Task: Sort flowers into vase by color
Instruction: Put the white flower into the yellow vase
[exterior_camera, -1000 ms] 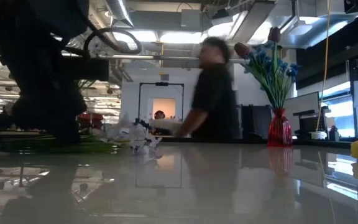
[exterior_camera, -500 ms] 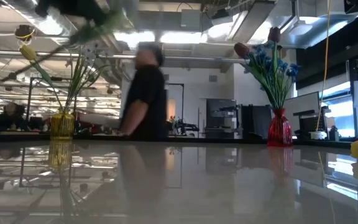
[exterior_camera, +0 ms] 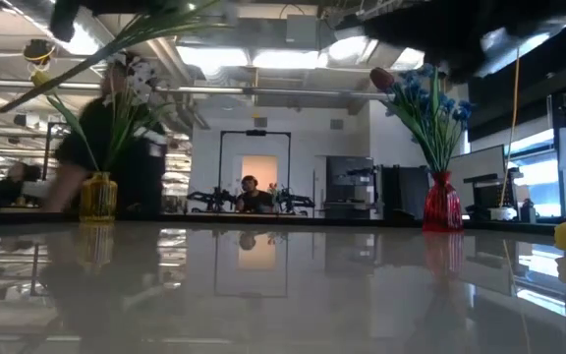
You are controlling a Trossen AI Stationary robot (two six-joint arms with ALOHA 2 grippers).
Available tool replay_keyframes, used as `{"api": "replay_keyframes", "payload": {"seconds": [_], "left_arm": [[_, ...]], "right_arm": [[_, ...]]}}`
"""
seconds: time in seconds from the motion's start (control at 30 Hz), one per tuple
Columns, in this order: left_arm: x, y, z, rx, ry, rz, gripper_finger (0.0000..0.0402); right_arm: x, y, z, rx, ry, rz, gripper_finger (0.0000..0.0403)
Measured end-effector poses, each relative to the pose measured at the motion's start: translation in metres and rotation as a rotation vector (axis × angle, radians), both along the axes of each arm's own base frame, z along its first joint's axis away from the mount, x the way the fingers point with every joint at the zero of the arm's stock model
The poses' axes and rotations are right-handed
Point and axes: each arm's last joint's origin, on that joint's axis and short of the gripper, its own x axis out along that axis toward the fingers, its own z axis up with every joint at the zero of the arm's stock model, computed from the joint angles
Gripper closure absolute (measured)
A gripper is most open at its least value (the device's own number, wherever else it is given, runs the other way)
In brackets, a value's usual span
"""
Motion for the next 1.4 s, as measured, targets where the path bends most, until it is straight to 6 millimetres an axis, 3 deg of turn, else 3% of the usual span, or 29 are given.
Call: {"api": "replay_keyframes", "payload": {"seconds": [0.17, 0.37, 0.6, 0.93, 1.07, 1.3, 1.4], "left_arm": [[0.040, -0.020, -0.008, -0.018, 0.025, -0.244, 0.0396], [0.077, -0.029, -0.009, 0.055, -0.174, -0.523, 0.0394], [0.094, -0.028, -0.015, 0.176, -0.375, -0.724, 0.0393], [0.101, -0.024, -0.022, 0.228, -0.427, -0.760, 0.0393], [0.103, -0.021, -0.022, 0.231, -0.423, -0.748, 0.0392], [0.108, -0.013, -0.025, 0.237, -0.383, -0.733, 0.0392], [0.108, -0.015, -0.028, 0.242, -0.338, -0.744, 0.0380]], "right_arm": [[0.024, -0.010, -0.010, 0.082, -0.090, 0.076, 0.0185], [0.044, 0.008, -0.009, 0.083, -0.113, 0.099, 0.0185], [0.049, 0.011, 0.001, 0.087, -0.157, -0.024, 0.0185], [0.051, 0.007, 0.015, 0.076, -0.277, 0.013, 0.0189], [0.058, 0.001, 0.021, 0.077, -0.301, 0.049, 0.0230], [0.071, -0.001, 0.021, 0.019, -0.213, 0.082, 0.0383], [0.070, 0.001, 0.017, 0.003, -0.166, 0.050, 0.0381]]}}
